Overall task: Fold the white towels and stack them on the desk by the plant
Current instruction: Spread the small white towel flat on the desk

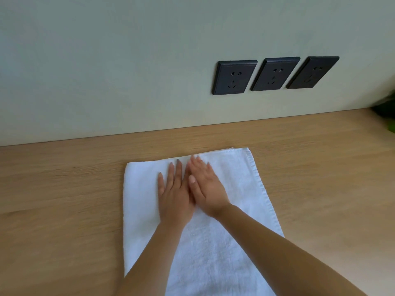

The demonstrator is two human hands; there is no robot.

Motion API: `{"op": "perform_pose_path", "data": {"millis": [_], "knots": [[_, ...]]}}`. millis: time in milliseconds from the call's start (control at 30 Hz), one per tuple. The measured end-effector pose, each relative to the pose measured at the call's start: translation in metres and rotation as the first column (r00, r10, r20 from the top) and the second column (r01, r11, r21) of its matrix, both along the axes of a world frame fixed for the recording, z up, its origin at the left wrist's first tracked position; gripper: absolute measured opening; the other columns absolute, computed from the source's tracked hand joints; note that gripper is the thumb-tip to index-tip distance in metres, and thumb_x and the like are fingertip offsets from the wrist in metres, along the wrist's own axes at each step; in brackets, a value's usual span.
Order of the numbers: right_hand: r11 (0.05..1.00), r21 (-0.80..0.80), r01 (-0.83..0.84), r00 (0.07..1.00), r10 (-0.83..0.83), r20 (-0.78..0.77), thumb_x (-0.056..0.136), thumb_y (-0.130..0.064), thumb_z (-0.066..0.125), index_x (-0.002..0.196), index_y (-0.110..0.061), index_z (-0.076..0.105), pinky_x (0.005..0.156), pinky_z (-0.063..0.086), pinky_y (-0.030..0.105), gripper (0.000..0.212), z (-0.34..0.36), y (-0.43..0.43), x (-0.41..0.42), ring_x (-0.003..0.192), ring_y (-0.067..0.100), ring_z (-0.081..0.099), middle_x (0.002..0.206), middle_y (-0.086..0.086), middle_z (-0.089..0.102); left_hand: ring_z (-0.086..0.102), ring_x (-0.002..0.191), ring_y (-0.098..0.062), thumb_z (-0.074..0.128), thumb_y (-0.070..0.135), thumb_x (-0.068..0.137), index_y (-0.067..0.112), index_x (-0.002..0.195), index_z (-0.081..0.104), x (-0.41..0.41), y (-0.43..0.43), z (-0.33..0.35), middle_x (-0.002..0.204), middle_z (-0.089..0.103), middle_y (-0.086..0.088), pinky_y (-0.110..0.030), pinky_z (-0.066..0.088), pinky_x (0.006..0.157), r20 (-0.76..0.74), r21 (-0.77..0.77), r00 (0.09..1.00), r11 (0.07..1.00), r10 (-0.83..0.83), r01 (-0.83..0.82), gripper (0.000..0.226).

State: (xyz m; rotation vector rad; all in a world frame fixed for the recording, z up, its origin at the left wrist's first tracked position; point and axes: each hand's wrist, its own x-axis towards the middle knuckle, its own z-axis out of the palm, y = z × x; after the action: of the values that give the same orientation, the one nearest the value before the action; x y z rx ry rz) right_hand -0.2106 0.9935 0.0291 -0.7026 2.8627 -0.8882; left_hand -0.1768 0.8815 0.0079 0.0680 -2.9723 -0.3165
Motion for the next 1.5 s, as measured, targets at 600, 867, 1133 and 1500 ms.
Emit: {"op": "perform_pose_path", "data": {"millis": [600,867,1133,1500], "knots": [[0.857,0.407,0.317,0.942,-0.334,-0.031,0.085,-0.054,-0.012,0.153,-0.022,-0.001,0.117,-0.014,0.029,0.076,-0.010,0.075,-0.025,0.141,0.005,-0.019,0.161,-0.001,-0.006,0.031,0.141,-0.024,0.007,0.035,0.102,0.006,0.141,0.042,-0.002,-0.002,0.002,0.151,0.036,-0.008,-0.047,0.018,0.112,0.051,0.040,0.998,0.999,0.027,-0.029,0.060],[0.981,0.155,0.117,0.980,-0.088,-0.179,0.102,-0.040,0.011,0.147,-0.005,0.031,0.119,0.006,0.035,0.060,-0.002,0.013,-0.001,0.146,0.020,0.014,0.155,0.010,0.022,0.037,0.138,-0.027,0.026,0.026,0.098,0.001,0.137,0.047,-0.003,-0.006,0.010,0.146,0.043,-0.013,-0.039,0.017,0.112,-0.016,0.206,0.998,0.977,-0.058,0.060,0.051],[0.950,0.309,0.048,0.991,-0.007,-0.134,0.101,-0.038,0.016,0.148,-0.013,0.031,0.119,0.004,0.035,0.056,-0.013,0.003,0.008,0.146,0.015,0.015,0.156,0.003,0.026,0.035,0.139,-0.021,0.023,0.032,0.099,0.005,0.138,0.047,-0.004,-0.030,0.008,0.147,0.043,-0.009,-0.035,0.015,0.114,0.067,0.085,0.988,0.988,-0.139,0.133,0.053],[0.945,0.324,0.036,0.994,0.001,-0.113,0.099,-0.041,0.010,0.152,-0.015,0.019,0.119,-0.004,0.033,0.059,-0.013,0.002,0.009,0.147,0.011,0.001,0.160,0.000,0.013,-0.009,0.147,-0.020,-0.008,0.050,0.092,0.024,0.152,0.008,0.005,-0.090,0.017,0.161,-0.003,-0.007,-0.040,-0.016,0.116,0.240,-0.061,0.968,0.996,0.076,-0.063,0.068]]}}
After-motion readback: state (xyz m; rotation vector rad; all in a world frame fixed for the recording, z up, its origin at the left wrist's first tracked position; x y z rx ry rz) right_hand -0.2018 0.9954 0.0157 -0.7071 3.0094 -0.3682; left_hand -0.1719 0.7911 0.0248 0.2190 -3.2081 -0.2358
